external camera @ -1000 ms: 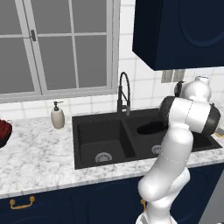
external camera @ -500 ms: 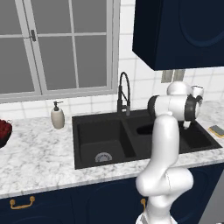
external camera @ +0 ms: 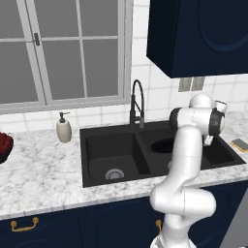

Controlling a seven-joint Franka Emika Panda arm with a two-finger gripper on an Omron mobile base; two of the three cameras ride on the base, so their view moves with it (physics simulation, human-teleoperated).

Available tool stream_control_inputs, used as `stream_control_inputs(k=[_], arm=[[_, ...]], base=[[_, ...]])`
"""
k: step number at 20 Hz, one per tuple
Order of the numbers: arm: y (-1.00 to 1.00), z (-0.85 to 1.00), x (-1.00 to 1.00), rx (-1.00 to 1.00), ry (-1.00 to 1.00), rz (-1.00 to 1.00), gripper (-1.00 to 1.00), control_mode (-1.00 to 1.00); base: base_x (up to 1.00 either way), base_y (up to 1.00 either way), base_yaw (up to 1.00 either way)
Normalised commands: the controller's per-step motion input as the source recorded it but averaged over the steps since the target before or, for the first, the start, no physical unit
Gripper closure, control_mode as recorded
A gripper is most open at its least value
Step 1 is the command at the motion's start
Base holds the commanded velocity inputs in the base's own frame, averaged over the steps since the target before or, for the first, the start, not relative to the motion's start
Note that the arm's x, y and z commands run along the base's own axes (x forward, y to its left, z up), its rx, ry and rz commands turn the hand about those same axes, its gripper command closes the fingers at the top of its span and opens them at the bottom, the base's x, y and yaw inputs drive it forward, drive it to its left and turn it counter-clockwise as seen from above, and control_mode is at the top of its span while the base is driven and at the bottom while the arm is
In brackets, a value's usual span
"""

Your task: Pick the pan and sponge and place them into the sink. Then turn on the water.

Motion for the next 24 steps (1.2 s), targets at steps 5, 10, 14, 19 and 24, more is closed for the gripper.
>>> stream_control_inputs(k=[5,10,14,19,24], arm=[[0.62,-0.69,0.03,-0.12,-0.15,0.15,1.0,-1.0],[0.38,-0.62,0.09,-0.06,-0.06,0.12,1.0,-1.0],[0.04,-0.52,0.26,0.0,-0.12,0.07,1.0,-1.0],[0.0,-0.43,0.53,0.0,-0.08,0.0,1.0,-1.0],[0.02,-0.51,0.8,0.0,-0.02,0.0,1.0,-1.0]], base=[[0.0,0.0,0.0],[0.0,0.0,0.0],[0.0,0.0,0.0],[0.0,0.0,0.0],[0.0,0.0,0.0]])
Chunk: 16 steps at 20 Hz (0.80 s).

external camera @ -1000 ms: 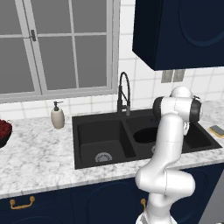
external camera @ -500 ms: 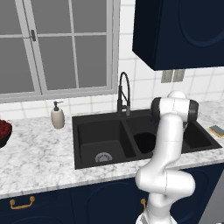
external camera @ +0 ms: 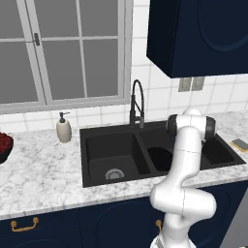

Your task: Pick the pan and sponge and place them into the sink. Then turn on the water.

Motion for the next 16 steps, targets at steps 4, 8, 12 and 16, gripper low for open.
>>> stream_control_inputs(k=[4,8,12,16], arm=[[0.01,-0.19,0.83,0.0,0.0,0.0,1.0,-1.0],[0.0,0.04,0.51,0.0,0.0,0.0,-1.0,-1.0],[0.0,0.27,0.12,0.0,0.0,0.0,-1.0,-1.0],[0.0,0.7,-0.06,0.0,-0.07,0.0,-1.0,-1.0]], base=[[0.0,0.0,0.0],[0.0,0.0,0.0],[0.0,0.0,0.0],[0.0,0.0,0.0]])
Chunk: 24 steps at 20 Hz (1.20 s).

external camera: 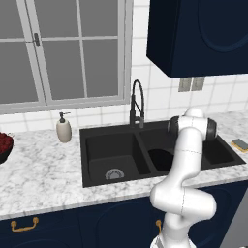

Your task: Pick the pan and sponge and place them into the sink. Then turn on the water.

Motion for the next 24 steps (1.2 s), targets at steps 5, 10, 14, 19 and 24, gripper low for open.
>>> stream_control_inputs(k=[5,10,14,19,24], arm=[[0.0,0.83,-0.3,0.0,-0.16,0.0,-1.0,-1.0],[0.0,0.76,-0.64,0.05,-0.24,-0.14,-1.0,-1.0],[-0.01,0.82,-0.6,0.05,-0.1,-0.35,-1.0,-1.0],[0.0,0.99,-0.36,0.0,0.01,-0.16,-1.0,-1.0],[-0.12,1.0,-0.31,0.0,0.02,-0.02,-1.0,-1.0]], base=[[0.0,0.0,0.0],[0.0,0.0,0.0],[0.0,0.0,0.0],[0.0,0.0,0.0],[0.0,0.0,0.0]])
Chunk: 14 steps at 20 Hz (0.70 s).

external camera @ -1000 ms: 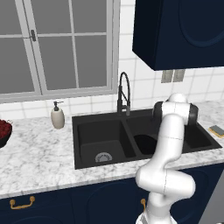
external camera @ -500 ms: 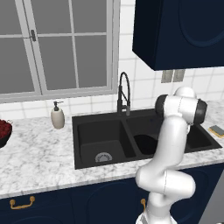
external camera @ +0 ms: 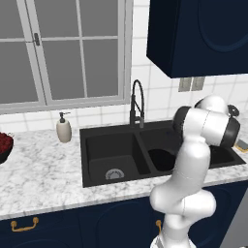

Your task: Pick the pan and sponge and place them into the sink. Then turn on the water.

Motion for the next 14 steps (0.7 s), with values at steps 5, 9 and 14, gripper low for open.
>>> stream_control_inputs(k=[5,9,14], arm=[[-0.14,0.8,-0.49,0.09,0.05,-0.17,-1.0,-1.0],[-0.17,0.36,-0.53,0.18,0.0,-0.49,-1.0,-1.0],[-0.13,0.18,-0.3,0.13,0.0,-0.58,-1.0,-1.0]], base=[[0.0,0.0,0.0],[0.0,0.0,0.0],[0.0,0.0,0.0]])
